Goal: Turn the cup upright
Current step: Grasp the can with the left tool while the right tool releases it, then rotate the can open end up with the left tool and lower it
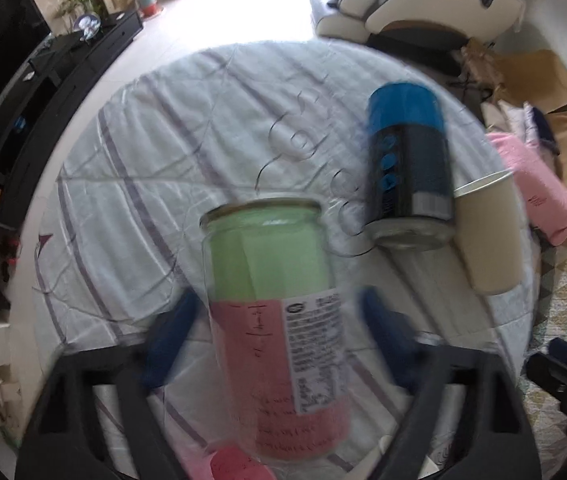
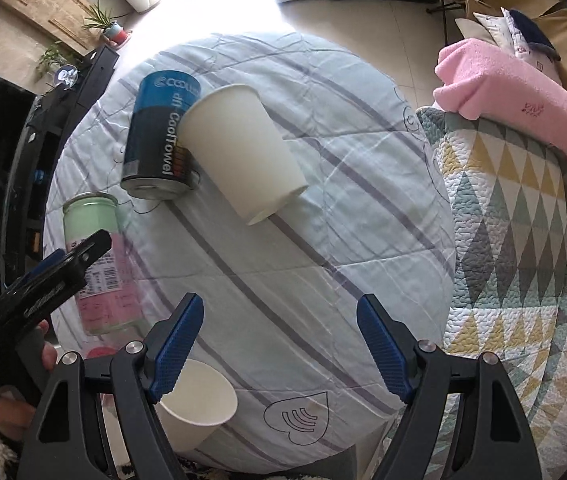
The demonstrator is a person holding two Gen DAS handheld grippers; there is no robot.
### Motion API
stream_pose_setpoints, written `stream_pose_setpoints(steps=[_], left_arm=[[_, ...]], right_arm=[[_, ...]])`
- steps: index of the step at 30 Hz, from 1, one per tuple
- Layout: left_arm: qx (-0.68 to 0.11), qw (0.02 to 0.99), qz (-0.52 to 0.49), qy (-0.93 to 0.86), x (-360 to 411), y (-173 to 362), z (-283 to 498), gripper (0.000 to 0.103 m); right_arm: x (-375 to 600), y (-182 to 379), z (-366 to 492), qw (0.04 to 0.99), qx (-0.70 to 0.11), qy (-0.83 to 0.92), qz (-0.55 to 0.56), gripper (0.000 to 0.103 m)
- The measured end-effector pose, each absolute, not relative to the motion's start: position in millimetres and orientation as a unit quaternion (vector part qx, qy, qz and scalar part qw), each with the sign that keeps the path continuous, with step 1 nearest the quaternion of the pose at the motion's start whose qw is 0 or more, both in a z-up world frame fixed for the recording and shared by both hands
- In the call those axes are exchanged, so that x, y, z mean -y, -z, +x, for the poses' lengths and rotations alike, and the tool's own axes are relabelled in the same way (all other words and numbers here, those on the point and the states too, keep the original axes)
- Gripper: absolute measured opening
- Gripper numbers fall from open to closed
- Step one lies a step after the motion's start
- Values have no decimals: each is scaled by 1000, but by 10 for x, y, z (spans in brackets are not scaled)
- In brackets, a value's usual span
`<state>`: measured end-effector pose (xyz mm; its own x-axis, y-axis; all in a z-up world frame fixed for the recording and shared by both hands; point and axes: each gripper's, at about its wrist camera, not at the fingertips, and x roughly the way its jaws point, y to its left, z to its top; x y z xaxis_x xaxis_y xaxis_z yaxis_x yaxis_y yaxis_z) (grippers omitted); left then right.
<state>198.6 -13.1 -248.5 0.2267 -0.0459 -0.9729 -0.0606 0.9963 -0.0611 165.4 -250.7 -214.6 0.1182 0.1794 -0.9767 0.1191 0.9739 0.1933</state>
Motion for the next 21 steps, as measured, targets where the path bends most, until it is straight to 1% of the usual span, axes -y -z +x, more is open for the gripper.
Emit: stream_pose_setpoints(steps=[9,17,19,21], left_arm=[[-605,794,-55,-3,94,2342,1988,71],[-534,844,-46,0,6,1757,2029,70],[-529,847,-44,2,-17,1745,2022,70],[-545,837,-49,5,-43,1872,1996,70]], right_arm=[[2472,2105,1718,746,-656,-28,112,80],[2387,1931,1752,759,-640,-42,115,80],[2365,1904,1745,762,-637,-44,113,80],[2350,1910,1734,761,-637,-45,113,80]])
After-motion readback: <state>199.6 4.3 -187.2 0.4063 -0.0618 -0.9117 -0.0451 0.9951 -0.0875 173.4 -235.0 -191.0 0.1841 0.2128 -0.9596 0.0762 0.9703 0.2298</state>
